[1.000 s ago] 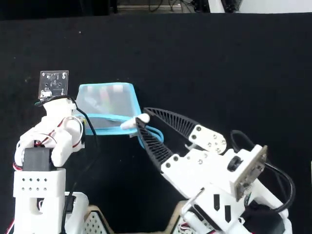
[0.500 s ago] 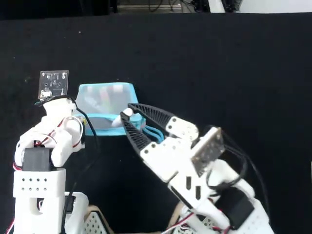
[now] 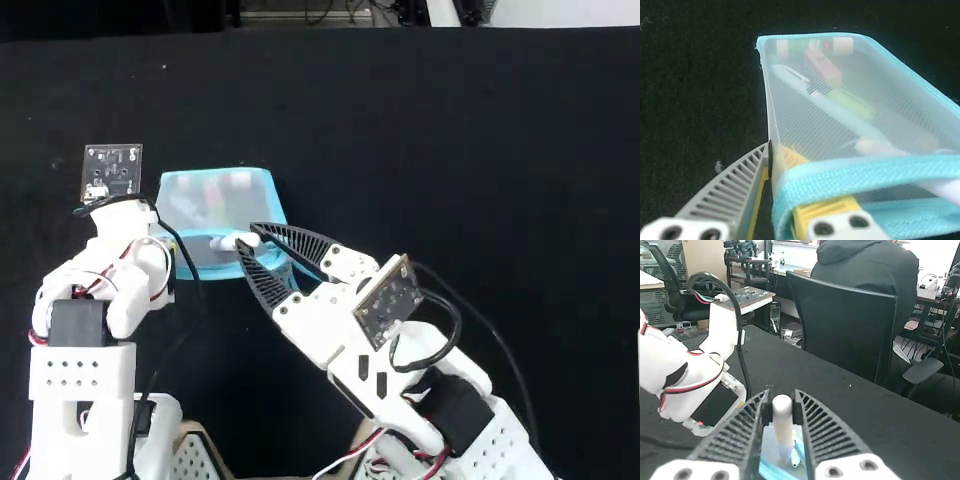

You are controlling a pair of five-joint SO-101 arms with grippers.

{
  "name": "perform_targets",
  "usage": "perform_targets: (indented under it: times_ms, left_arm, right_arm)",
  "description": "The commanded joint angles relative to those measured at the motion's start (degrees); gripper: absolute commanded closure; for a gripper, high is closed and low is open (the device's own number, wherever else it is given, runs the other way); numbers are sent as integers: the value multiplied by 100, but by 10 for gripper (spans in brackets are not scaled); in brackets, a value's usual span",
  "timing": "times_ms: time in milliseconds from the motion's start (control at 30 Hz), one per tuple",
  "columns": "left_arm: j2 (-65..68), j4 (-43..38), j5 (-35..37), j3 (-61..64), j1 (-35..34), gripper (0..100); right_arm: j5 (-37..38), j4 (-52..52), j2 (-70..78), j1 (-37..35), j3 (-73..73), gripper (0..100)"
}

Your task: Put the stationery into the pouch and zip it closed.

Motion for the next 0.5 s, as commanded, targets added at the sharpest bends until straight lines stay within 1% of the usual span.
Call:
perform_targets:
  times_ms: [0, 133, 233, 467]
  left_arm:
    - [-62, -88, -35, -4, -48, 970]
    - [-62, -88, -35, -4, -48, 970]
    - [-62, -88, -35, -4, -57, 970]
    - [-62, -88, -35, -4, -57, 970]
  right_arm:
    - [79, -35, -13, -9, 356, 987]
    - [79, -62, -13, -18, 699, 987]
    - [79, -35, -13, 9, 699, 987]
    - [79, -18, -22, 9, -92, 987]
